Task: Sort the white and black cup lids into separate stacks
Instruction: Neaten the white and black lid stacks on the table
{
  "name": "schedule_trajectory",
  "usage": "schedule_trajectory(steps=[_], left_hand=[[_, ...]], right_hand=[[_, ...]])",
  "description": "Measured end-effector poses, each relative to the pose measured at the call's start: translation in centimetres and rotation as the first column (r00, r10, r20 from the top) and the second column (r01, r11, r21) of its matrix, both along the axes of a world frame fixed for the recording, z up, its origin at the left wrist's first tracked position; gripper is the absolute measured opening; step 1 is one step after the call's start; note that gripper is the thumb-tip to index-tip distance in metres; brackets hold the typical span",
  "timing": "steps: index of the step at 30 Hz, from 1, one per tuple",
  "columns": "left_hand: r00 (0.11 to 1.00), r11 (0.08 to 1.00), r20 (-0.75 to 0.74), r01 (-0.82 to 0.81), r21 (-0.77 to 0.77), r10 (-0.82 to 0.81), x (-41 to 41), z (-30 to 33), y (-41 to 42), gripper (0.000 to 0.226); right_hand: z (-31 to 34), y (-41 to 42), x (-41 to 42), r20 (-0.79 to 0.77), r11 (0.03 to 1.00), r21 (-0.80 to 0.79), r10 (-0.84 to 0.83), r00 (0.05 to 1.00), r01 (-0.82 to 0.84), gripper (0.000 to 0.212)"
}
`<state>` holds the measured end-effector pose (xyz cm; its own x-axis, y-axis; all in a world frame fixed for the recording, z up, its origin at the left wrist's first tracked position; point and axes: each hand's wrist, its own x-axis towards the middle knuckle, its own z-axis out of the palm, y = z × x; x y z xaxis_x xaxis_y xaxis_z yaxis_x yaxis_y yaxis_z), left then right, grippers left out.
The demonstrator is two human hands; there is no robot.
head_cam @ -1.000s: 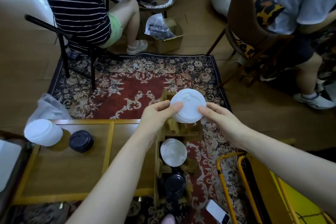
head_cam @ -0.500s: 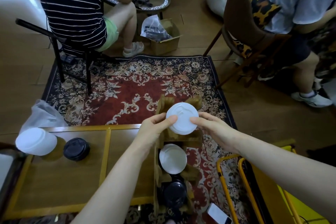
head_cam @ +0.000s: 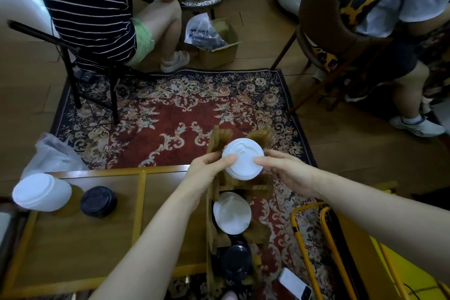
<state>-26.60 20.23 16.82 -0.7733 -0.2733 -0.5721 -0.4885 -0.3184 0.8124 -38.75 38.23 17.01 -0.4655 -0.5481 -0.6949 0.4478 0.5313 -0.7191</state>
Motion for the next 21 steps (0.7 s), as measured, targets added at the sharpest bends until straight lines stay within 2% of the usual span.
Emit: schedule_trajectory(steps=[2,5,8,11,18,21], left_hand=[[1.000,1.000,0.006,-0.010,0.003,0.010,-0.2,-0.2,0.0,0.045],[1.000,1.000,0.011,-0.006,0.004,0.006,-0.5,-0.6,-0.1,0.042],[1.000,1.000,0.028,-0.001,0.000,0.001,-0.8,-1.0,-0.1,0.029],[0.999,1.000,0.040,0.020,-0.008,-0.020,-1.1,-1.7,0.0,0.027],[0.998,0.999,0.050,0.040,0.009,-0.041,-2.0,-3.2,0.2,0.035],[0.995,0.998,0.066,0.069,-0.003,-0.069,-2.3,-4.0,-0.2,0.043]], right_hand=[[-0.3,-0.1,-0.2,0.009,1.000,0.019,0.017,1.000,-0.017,0.097],[-0.8,-0.2,-0.2,0.013,0.997,0.055,0.044,0.999,-0.045,0.105],[-1.2,-0.2,-0.1,0.027,0.995,0.057,0.079,0.997,-0.080,0.094],[-1.8,-0.2,-0.3,0.047,0.994,0.053,0.092,0.995,-0.094,0.085],[-3.0,-0.5,-1.6,0.067,0.996,0.051,0.065,0.996,-0.068,0.075],[-3.7,-0.5,-2.2,0.086,0.994,0.077,0.071,0.994,-0.077,0.079]])
